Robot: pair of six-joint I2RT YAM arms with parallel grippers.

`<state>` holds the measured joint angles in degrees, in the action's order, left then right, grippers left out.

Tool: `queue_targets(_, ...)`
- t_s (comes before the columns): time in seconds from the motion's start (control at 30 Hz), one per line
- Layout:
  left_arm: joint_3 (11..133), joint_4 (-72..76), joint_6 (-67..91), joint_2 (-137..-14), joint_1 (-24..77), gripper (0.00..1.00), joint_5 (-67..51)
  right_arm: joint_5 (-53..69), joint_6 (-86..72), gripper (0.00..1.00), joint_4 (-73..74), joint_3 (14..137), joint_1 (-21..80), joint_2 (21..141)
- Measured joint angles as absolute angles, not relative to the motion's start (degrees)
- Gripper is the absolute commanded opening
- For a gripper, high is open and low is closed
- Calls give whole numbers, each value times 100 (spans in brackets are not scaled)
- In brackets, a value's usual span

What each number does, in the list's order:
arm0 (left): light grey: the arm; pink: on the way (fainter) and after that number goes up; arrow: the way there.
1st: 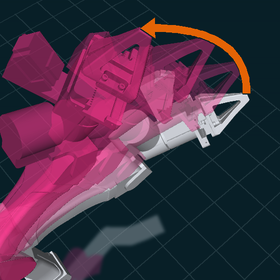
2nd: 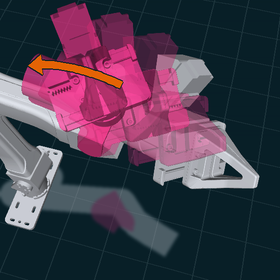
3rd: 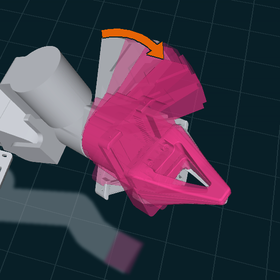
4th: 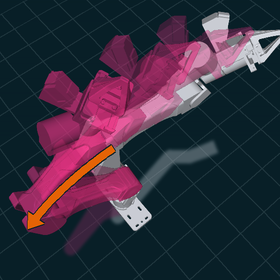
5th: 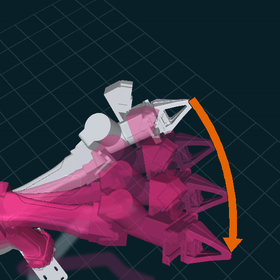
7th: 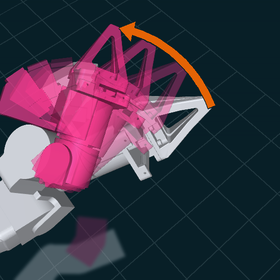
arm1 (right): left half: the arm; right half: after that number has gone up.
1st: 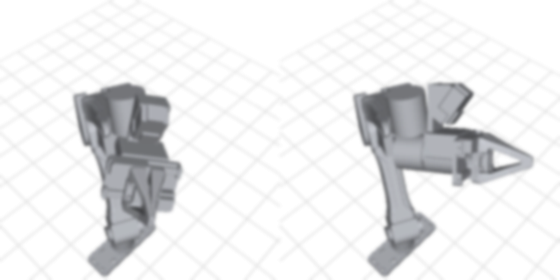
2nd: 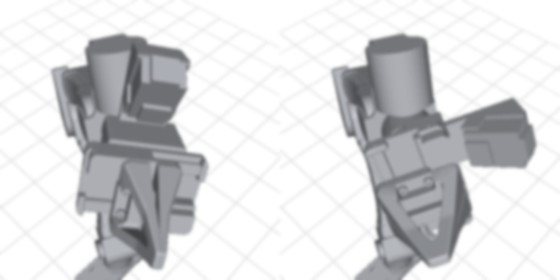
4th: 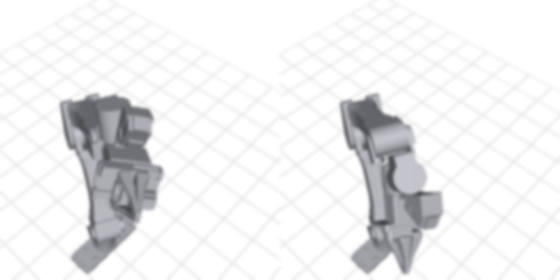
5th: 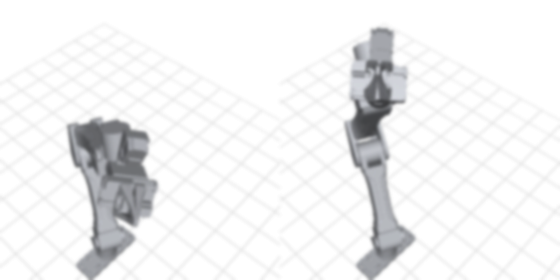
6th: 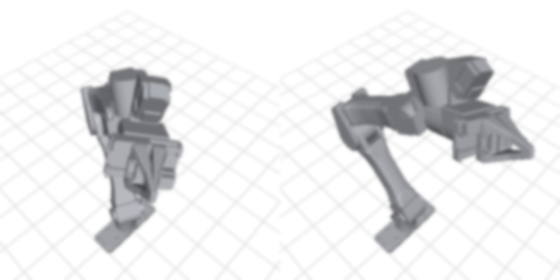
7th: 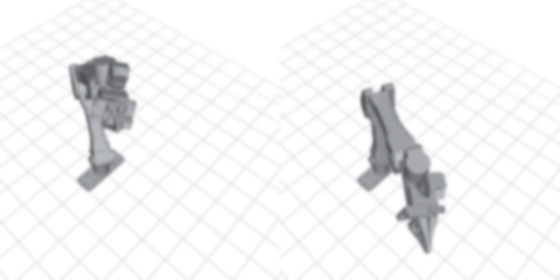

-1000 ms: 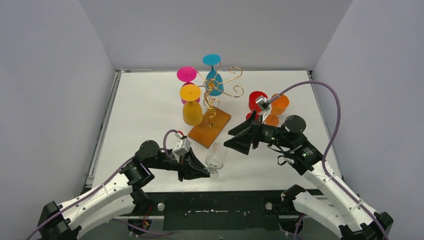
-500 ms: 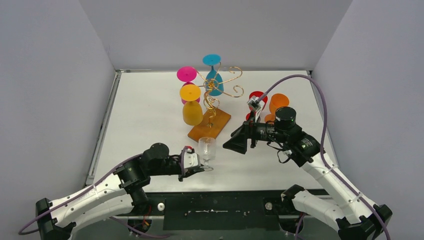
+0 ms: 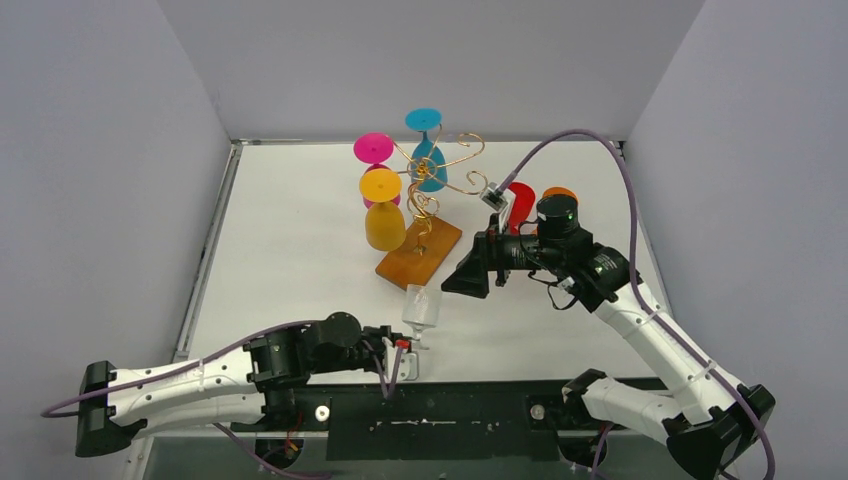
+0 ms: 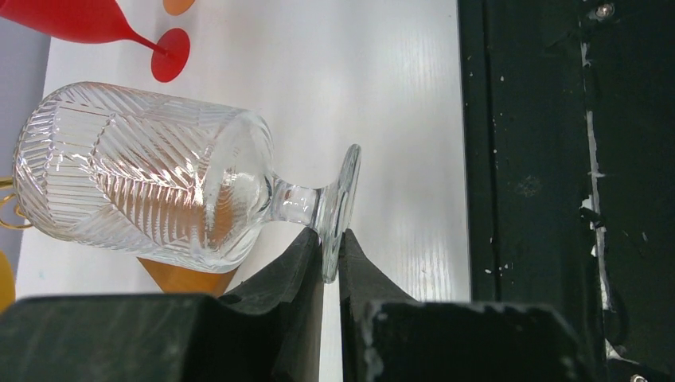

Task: Take the wine glass off the wine glass rack
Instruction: Place the wine glass at the center of the board.

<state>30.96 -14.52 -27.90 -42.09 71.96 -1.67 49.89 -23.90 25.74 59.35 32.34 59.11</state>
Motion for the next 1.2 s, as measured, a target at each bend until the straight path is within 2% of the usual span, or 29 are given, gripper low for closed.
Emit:
queue_targets(0.3,3096,-1470,-3472,-4248,8020,0,768,5231,-2029,78,3131,6646,3317,6471)
queue_targets(0.6,3096,-1302,-3911,-4442,8641,0,1640,5251,-2012,72,3496,6777,3564,6740)
queue_targets(1.1,3096,-1037,-4143,-4563,8735,0,2078,4875,-2493,65,3271,6805,4322,7076)
queue_targets(1.2,3096,-1037,-4189,-4587,8735,0,2097,4812,-2502,59,3286,6805,4322,7181)
